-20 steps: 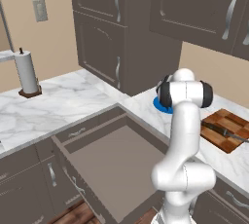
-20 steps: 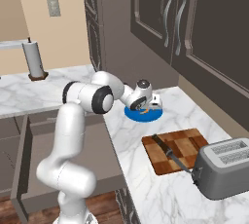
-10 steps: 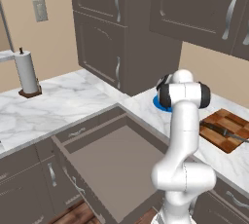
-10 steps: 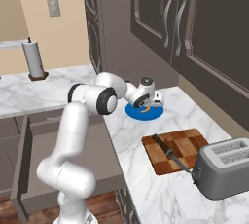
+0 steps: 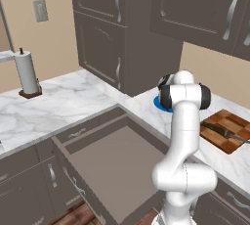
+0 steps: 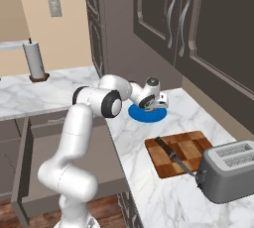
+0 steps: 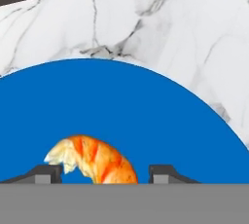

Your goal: Pick up the knife from the drawer and place it on the cutting board. Then place the meat from the plate to the cutting board.

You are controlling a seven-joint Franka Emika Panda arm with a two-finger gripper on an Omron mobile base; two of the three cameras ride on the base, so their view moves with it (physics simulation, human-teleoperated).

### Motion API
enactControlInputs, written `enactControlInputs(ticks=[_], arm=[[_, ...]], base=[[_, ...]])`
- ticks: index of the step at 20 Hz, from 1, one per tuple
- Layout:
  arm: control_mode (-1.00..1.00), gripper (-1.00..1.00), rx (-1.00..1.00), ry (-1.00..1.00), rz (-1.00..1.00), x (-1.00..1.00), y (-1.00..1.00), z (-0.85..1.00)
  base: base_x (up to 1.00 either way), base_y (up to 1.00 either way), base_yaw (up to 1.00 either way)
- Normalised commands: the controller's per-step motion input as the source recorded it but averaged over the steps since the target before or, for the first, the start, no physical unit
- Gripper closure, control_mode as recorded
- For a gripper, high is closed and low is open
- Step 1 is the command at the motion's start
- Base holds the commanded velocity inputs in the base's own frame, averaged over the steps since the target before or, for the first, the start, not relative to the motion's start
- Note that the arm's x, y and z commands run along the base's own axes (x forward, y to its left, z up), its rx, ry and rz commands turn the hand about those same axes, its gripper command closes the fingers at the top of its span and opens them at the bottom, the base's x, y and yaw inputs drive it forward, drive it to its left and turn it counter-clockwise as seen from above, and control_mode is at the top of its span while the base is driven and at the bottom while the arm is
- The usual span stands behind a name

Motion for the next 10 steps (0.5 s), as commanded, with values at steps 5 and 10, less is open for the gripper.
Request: enactControlInputs(ticks=[5, 10], arm=[[-1.0, 1.0, 0.0, 0.01, 0.02, 0.0, 0.07, -1.0], [-1.0, 1.0, 0.01, 0.01, 0.01, -0.08, 0.0, -0.84]], base=[[0.0, 0.0, 0.0], [0.0, 0.0, 0.0]])
